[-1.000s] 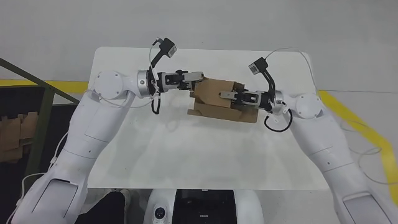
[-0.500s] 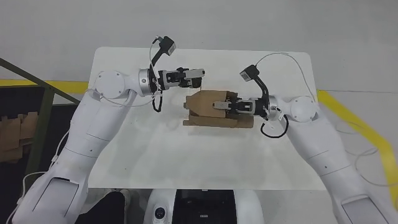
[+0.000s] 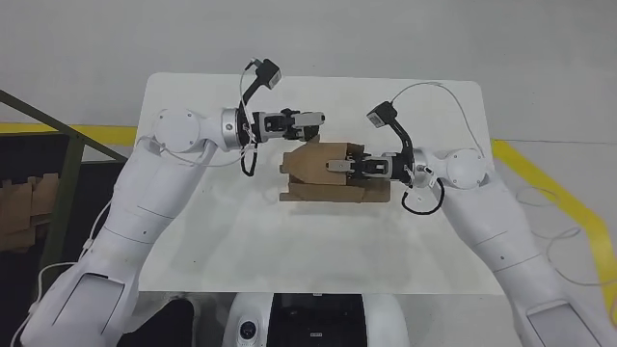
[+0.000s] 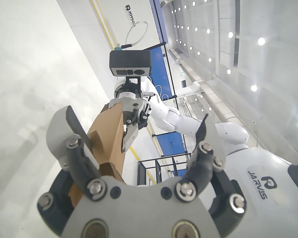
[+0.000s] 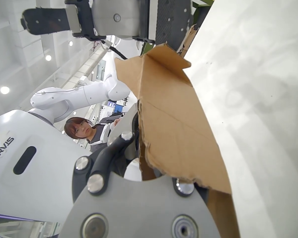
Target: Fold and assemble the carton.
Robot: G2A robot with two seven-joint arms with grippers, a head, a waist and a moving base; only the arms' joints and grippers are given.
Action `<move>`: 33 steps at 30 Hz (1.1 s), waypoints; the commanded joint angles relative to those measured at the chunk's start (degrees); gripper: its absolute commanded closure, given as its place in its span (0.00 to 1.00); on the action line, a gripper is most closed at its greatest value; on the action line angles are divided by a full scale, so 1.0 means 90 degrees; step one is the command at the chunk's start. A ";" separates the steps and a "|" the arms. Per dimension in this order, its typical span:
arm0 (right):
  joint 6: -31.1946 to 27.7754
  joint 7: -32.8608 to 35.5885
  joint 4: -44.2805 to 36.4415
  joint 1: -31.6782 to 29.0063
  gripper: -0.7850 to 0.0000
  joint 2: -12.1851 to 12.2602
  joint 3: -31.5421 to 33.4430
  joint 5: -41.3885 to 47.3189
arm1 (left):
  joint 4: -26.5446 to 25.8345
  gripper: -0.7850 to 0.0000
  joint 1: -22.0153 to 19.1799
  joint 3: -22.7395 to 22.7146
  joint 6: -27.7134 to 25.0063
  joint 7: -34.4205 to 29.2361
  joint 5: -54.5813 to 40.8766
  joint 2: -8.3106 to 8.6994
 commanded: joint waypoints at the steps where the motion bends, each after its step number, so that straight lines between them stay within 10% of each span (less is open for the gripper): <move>1: -0.0022 -0.0030 0.0030 0.0002 1.00 -0.0002 0.0022 0.0036 | 0.0010 0.00 0.0003 -0.0020 -0.0038 0.0097 0.0062 0.0000; 33: 0.0400 -0.1162 0.0099 -0.0150 1.00 0.0094 0.0799 0.0062 | -0.0348 0.00 0.0342 -0.0168 0.0097 -0.0119 -0.0218 0.0045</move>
